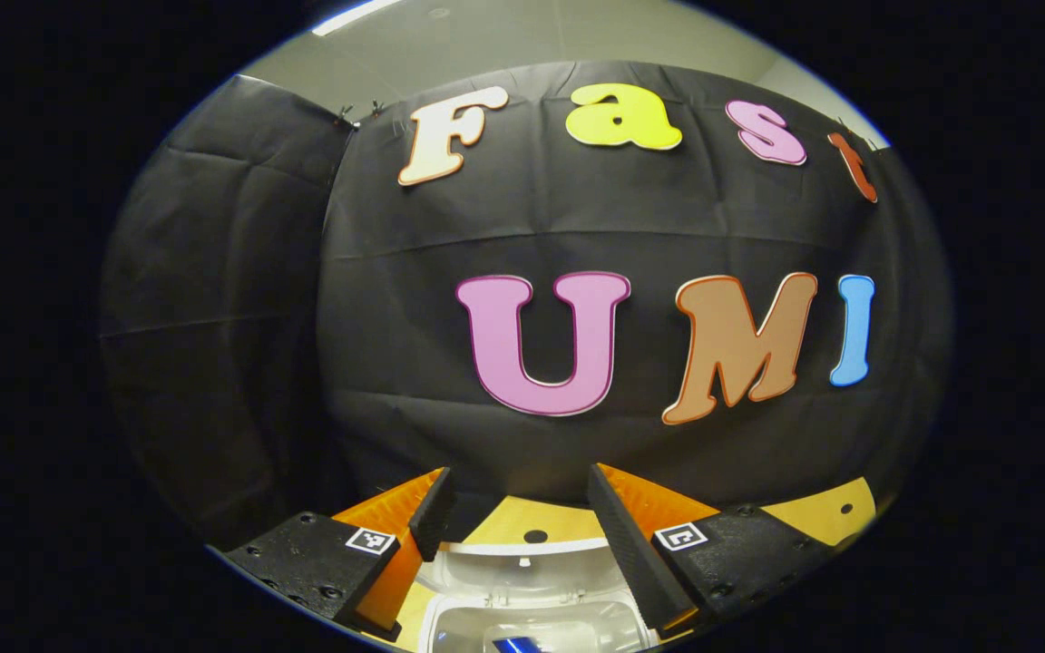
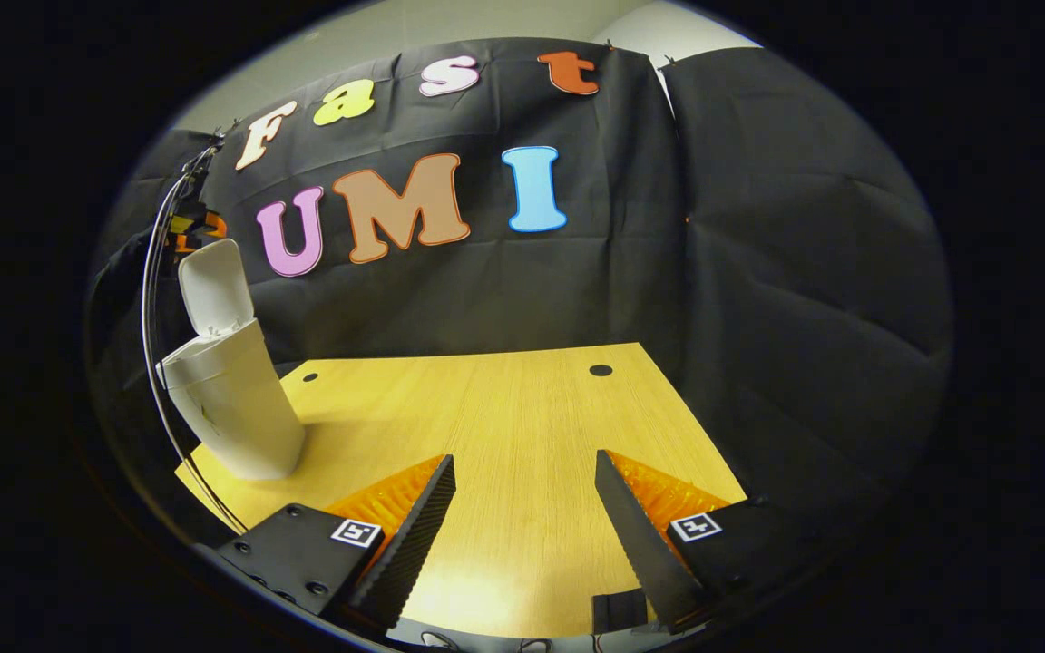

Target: Press the lid of the desktop garbage bin to open it, pick up the crumpled paper on the desktop and throw it into the bin, then pick up the pop can on the desktop and drop it into the bin, and finally close the garbage bin lid.

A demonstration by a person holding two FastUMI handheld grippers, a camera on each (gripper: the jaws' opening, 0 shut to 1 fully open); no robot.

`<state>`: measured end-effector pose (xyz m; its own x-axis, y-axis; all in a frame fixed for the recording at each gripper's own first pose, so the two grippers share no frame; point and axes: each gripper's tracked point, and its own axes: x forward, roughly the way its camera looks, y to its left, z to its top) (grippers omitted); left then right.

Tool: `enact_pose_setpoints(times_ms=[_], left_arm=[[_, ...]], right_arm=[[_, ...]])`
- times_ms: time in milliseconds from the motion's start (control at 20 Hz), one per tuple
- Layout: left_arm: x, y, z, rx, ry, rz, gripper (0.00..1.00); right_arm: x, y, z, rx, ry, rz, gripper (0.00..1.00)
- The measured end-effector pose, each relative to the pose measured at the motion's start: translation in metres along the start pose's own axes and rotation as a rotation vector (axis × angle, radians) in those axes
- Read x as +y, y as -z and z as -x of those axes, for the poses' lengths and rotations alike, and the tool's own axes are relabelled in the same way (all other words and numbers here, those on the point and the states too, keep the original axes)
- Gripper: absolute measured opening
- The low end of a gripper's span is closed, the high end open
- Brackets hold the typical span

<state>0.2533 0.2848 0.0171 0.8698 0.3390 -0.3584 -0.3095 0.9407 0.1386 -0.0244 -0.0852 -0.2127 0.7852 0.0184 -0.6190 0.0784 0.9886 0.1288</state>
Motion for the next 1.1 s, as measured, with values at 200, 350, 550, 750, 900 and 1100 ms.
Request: enact_pose_setpoints(times_ms=[200,350,550,750,900,1100], left_arm=[[-0.001,0.005,0.008,0.004,0.011,0.017,0.88],[-0.006,0.009,0.023,-0.006,0.031,0.014,0.91],[-0.010,0.020,0.048,-0.020,0.046,0.050,0.92],[-0.012,0.038,0.078,-0.028,0.075,0.094,0.92],[-0.011,0.056,0.098,-0.021,0.077,0.094,0.90],[-0.011,0.084,0.114,0.001,0.062,0.062,0.90]], right_arm=[[0.001,-0.004,-0.006,-0.001,-0.007,-0.001,0.99],[0.008,-0.010,-0.013,-0.004,-0.027,0.000,0.99],[0.021,-0.014,-0.022,-0.004,-0.068,0.007,0.99],[0.032,-0.013,-0.030,0.011,-0.106,0.031,0.99],[0.040,-0.017,-0.034,0.013,-0.132,0.040,0.99],[0.050,-0.019,-0.038,0.013,-0.159,0.068,0.99]])
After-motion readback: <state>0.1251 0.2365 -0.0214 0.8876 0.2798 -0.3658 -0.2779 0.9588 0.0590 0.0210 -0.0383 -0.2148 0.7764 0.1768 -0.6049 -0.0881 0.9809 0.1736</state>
